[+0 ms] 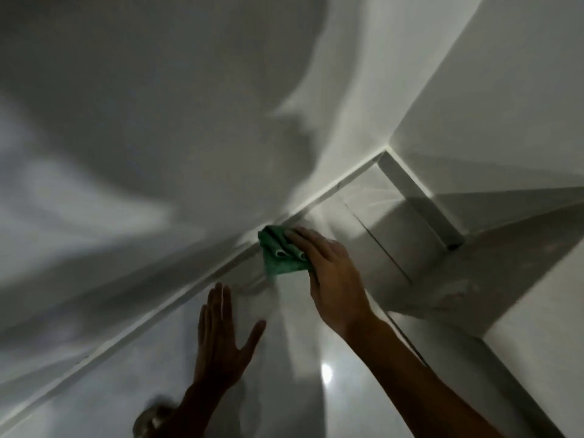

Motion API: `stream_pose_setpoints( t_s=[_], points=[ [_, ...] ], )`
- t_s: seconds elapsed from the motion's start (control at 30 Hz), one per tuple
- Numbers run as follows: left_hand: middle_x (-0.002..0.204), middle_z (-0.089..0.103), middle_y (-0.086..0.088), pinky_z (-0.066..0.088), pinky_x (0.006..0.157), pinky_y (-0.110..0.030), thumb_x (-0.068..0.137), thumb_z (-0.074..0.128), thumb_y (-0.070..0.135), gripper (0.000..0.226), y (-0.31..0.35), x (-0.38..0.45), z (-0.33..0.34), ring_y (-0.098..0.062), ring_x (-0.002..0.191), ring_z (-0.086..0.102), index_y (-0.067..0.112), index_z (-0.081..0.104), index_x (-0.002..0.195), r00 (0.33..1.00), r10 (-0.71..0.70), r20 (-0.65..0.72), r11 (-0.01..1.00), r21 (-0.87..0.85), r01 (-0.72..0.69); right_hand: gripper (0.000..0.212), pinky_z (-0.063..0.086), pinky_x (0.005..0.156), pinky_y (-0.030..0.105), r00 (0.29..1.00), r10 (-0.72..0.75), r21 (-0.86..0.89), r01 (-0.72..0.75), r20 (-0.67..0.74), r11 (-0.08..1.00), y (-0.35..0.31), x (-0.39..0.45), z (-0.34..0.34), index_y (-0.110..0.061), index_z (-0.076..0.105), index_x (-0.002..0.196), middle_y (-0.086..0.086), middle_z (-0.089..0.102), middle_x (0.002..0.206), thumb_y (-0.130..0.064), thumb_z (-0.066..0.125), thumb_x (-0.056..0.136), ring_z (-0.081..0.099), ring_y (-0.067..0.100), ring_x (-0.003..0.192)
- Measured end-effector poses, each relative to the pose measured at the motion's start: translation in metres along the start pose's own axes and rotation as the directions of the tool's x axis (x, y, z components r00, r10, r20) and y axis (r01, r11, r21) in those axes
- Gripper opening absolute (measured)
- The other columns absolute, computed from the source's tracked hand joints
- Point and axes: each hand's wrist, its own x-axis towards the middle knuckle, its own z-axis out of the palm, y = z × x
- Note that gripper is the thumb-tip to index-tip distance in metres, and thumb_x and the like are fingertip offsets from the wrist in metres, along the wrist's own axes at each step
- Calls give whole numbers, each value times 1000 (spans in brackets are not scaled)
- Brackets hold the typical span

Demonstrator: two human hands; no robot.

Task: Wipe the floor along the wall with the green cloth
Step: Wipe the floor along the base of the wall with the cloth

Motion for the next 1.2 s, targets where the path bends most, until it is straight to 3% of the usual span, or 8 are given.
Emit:
stream_pose_setpoints(
  t_s=[0.07,0.17,0.23,0.3,0.53,0.7,0.9,1.2],
  points=[
    [188,-2,-5,6,141,-45,91,23,97,122,-23,-1,21,-26,175,5,14,2,178,999,-24,-39,1000,-13,24,61,41,126,59,995,-95,-24,95,15,995,22,-2,47,-27,51,160,1,50,169,-8,46,103,48,29,156],
    [175,36,-28,17,135,-42,99,22,88,118,-46,6,44,-40,163,37,-8,39,165,994,-8,-106,998,59,14,72,27,132,64,956,-162,-82,187,243,979,57,-1,115,-34,28,170,-1,24,181,-11,50,106,22,29,168],
    [166,49,-29,13,134,-39,106,27,74,101,-64,10,56,-37,157,38,-10,54,156,982,57,-180,987,155,-29,68,12,136,60,891,-167,-129,241,422,962,80,-6,158,-37,5,173,-4,-3,184,-36,41,115,-6,27,170],
    [169,48,-25,13,134,-41,100,43,59,86,-79,15,64,-33,158,35,-5,57,156,968,120,-221,972,224,-69,69,6,138,57,881,-190,-181,291,433,939,99,-13,184,-36,0,173,-5,-9,183,-49,34,114,-17,26,169],
    [175,40,-23,28,129,-57,88,53,44,87,-103,16,80,-31,164,32,-3,50,161,939,198,-282,960,250,-127,74,3,138,45,960,-202,-141,231,196,963,106,-20,203,-42,27,169,-3,16,183,-51,55,102,2,29,171],
    [182,29,-20,21,134,-59,92,53,42,89,-104,11,84,-31,170,24,-1,39,168,935,210,-285,951,281,-128,66,13,137,60,930,-228,-182,287,287,941,81,-2,221,-36,43,164,4,37,176,-51,51,100,17,34,169],
    [186,17,-13,17,137,-57,94,52,44,92,-109,11,88,-30,173,19,3,29,173,933,204,-296,954,274,-121,63,17,137,55,870,-369,-266,459,327,848,109,15,219,-38,34,168,1,35,178,-53,42,108,21,31,168],
    [187,16,-11,6,142,-48,96,52,45,92,-107,10,86,-28,174,15,6,24,175,941,158,-301,972,213,-95,73,11,135,65,988,-87,-271,119,127,955,96,11,229,-32,41,165,7,31,178,-65,44,100,12,35,170]
  ],
)
